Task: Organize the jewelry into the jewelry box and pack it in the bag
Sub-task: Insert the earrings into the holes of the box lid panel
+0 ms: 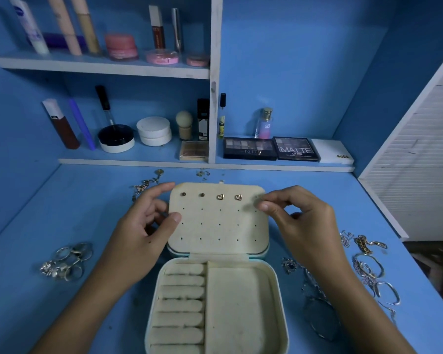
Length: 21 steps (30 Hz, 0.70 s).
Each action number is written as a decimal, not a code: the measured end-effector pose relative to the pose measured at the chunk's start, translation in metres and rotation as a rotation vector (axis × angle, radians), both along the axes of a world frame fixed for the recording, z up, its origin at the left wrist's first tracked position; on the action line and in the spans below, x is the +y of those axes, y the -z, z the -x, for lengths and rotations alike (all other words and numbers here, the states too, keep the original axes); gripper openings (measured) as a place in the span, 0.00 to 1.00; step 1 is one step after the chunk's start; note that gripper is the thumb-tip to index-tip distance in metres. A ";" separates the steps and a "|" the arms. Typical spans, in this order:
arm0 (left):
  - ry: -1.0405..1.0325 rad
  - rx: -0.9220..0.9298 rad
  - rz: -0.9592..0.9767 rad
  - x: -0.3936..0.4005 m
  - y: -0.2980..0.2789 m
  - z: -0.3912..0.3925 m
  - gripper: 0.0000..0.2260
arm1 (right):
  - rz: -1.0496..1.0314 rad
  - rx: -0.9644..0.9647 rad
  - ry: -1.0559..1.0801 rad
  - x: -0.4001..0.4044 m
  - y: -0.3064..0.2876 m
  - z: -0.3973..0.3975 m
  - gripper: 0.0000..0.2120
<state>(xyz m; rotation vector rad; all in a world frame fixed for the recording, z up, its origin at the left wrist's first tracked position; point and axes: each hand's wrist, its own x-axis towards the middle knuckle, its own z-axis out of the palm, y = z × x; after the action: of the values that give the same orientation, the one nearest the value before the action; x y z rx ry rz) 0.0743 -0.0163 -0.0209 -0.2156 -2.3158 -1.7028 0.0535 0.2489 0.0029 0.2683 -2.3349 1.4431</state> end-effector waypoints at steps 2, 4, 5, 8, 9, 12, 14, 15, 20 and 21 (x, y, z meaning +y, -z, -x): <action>0.002 0.008 0.008 0.000 0.000 0.000 0.20 | 0.010 -0.002 -0.010 -0.002 0.001 0.000 0.02; 0.008 0.018 0.011 0.000 -0.001 -0.001 0.20 | 0.006 0.011 -0.005 -0.004 0.001 -0.001 0.02; 0.011 0.022 0.013 0.000 -0.001 -0.001 0.20 | 0.002 0.017 0.002 -0.005 0.001 -0.002 0.02; 0.012 0.033 0.012 0.000 -0.002 -0.001 0.20 | -0.005 0.014 0.023 -0.005 0.001 -0.001 0.03; 0.011 0.036 0.013 0.000 -0.001 -0.002 0.20 | -0.005 0.015 0.028 -0.006 0.002 0.000 0.05; 0.020 0.041 0.019 -0.001 -0.001 -0.002 0.21 | -0.020 0.026 0.042 -0.006 0.003 0.001 0.06; 0.017 0.045 0.023 -0.001 -0.001 -0.002 0.20 | -0.021 0.030 0.043 -0.006 0.004 0.001 0.04; 0.015 0.046 0.022 -0.001 -0.002 -0.002 0.20 | -0.020 0.039 0.042 -0.007 0.004 0.002 0.04; 0.010 0.037 0.022 0.001 -0.004 -0.004 0.20 | 0.001 0.066 0.029 -0.008 0.003 0.001 0.04; 0.009 0.036 0.024 0.001 -0.004 -0.004 0.20 | 0.007 0.055 0.020 -0.008 0.003 0.001 0.04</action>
<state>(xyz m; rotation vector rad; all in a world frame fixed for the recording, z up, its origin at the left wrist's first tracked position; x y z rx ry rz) 0.0780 -0.0157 -0.0174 -0.2598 -2.3140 -1.6627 0.0525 0.2408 -0.0002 0.2781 -2.2821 1.4167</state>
